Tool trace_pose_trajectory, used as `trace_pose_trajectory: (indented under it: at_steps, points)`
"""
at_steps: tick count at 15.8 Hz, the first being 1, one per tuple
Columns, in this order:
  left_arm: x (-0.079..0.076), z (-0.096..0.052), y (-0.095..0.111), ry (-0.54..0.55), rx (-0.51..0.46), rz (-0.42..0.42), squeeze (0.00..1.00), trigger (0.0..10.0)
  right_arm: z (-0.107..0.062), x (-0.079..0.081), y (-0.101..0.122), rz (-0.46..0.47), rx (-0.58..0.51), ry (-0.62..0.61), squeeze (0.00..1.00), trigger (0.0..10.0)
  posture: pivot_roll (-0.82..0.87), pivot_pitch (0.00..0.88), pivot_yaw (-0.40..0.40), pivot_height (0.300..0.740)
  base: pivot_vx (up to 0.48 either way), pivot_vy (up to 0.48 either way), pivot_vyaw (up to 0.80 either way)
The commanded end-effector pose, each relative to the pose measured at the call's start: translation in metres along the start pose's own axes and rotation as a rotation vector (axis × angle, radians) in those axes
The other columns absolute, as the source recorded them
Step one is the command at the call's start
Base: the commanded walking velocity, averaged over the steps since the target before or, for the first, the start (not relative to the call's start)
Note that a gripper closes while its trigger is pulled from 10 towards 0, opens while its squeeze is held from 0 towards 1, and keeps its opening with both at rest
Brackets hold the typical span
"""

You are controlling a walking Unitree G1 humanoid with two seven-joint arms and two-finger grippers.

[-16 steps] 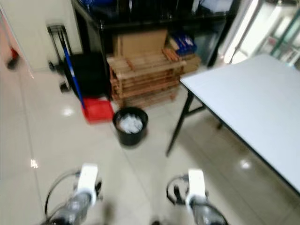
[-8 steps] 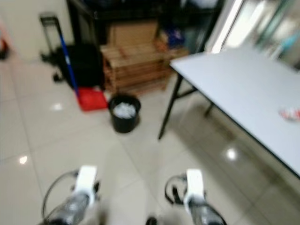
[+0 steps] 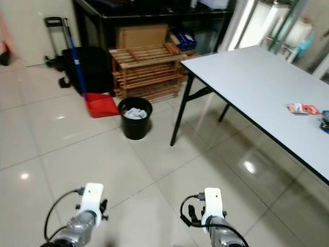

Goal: Picking trash to rubbish bin

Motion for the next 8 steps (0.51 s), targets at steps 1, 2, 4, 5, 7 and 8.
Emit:
trace_pose_trajectory:
  at_steps: [1,2,4,5,7,8]
  points:
    - [-0.0049,-0.0009,-0.0055,-0.001,0.019,-0.006,0.00,10.0,-0.0007,-0.0047,-0.0009,0.003,0.004,-0.014,0.00,10.0,-0.07,0.064,-0.126,0.740,0.000,0.000,0.00]
    - [-0.0046,-0.0009,-0.0056,0.000,0.019,-0.005,0.00,10.0,-0.0006,-0.0042,-0.0009,0.003,0.005,-0.013,0.00,10.0,-0.07,0.064,-0.124,0.740,0.000,0.000,0.00]
    - [-0.0041,-0.0010,-0.0059,0.000,0.020,-0.005,0.00,10.0,-0.0006,-0.0037,-0.0012,0.004,0.005,-0.013,0.00,10.0,-0.07,0.062,-0.123,0.740,0.000,0.000,0.00]
    - [-0.0045,-0.0010,-0.0058,-0.001,0.020,-0.004,0.00,10.0,-0.0006,-0.0036,-0.0012,0.004,0.006,-0.014,0.00,10.0,-0.07,0.061,-0.124,0.740,0.000,0.000,0.00]
    - [-0.0049,-0.0008,-0.0051,-0.002,0.018,-0.004,0.00,10.0,-0.0005,-0.0034,-0.0012,0.004,0.007,-0.015,0.00,10.0,-0.07,0.062,-0.123,0.740,0.000,0.000,0.00]
    - [-0.0047,-0.0008,-0.0049,-0.002,0.017,-0.004,0.00,10.0,-0.0004,-0.0029,-0.0017,-0.001,0.015,-0.012,0.00,10.0,-0.07,0.060,-0.122,0.740,0.000,0.000,0.00]
Point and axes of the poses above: a point about 5 cm out from each wrist's last joint towards the gripper, its own z axis pointing out of the wrist towards the gripper, its own y axis along the axis of the wrist's last joint, x = y × z, the point moved 1 cm from there along z, pointing out of the wrist towards the gripper, and after that the axes turned 10 degrees about -z, right-handed, at the moved point
